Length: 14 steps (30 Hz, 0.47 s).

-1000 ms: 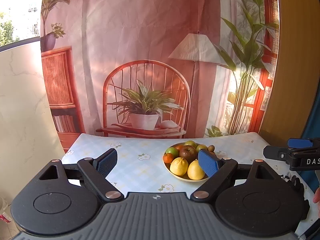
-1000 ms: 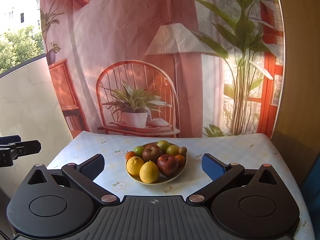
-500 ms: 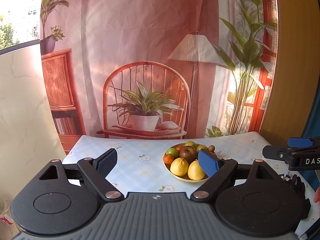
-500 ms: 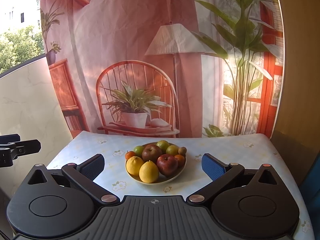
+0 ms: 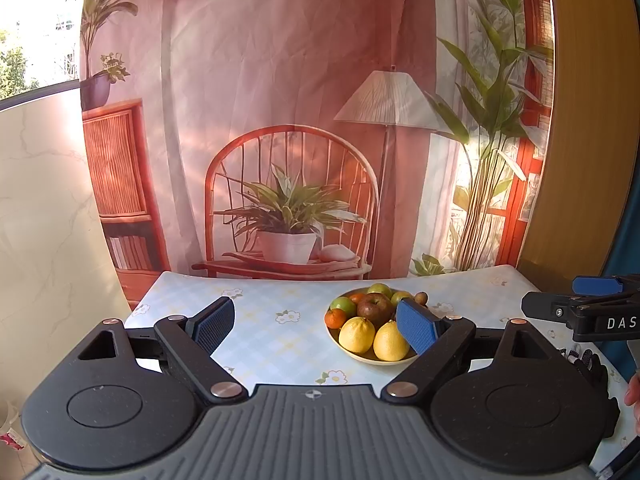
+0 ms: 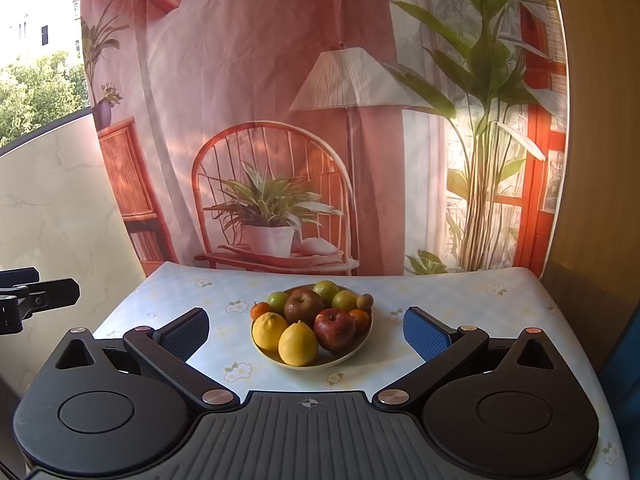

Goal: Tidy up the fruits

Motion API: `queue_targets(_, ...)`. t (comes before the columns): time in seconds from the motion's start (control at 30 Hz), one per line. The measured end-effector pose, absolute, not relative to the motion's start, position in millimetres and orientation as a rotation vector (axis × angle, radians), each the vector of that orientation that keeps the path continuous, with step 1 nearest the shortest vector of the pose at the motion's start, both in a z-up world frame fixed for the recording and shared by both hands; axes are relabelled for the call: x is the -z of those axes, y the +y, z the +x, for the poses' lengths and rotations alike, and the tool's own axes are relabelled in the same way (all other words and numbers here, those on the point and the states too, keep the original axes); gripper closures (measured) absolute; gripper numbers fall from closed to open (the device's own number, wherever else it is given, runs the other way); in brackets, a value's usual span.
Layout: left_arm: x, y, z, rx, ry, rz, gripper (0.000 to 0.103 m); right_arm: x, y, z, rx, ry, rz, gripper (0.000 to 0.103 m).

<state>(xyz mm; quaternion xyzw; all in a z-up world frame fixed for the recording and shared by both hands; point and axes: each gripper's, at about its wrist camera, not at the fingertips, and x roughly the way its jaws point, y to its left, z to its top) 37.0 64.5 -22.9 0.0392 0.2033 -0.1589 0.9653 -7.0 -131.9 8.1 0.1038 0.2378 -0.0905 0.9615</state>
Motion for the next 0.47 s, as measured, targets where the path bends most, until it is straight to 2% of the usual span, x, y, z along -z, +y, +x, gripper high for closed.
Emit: queue_targets(0.47,23.6,66.7,40.5,0.339,0.413,0.076,0.013,-7.3,-132.5,-6.1,0.183,0.483,0.211,0.0)
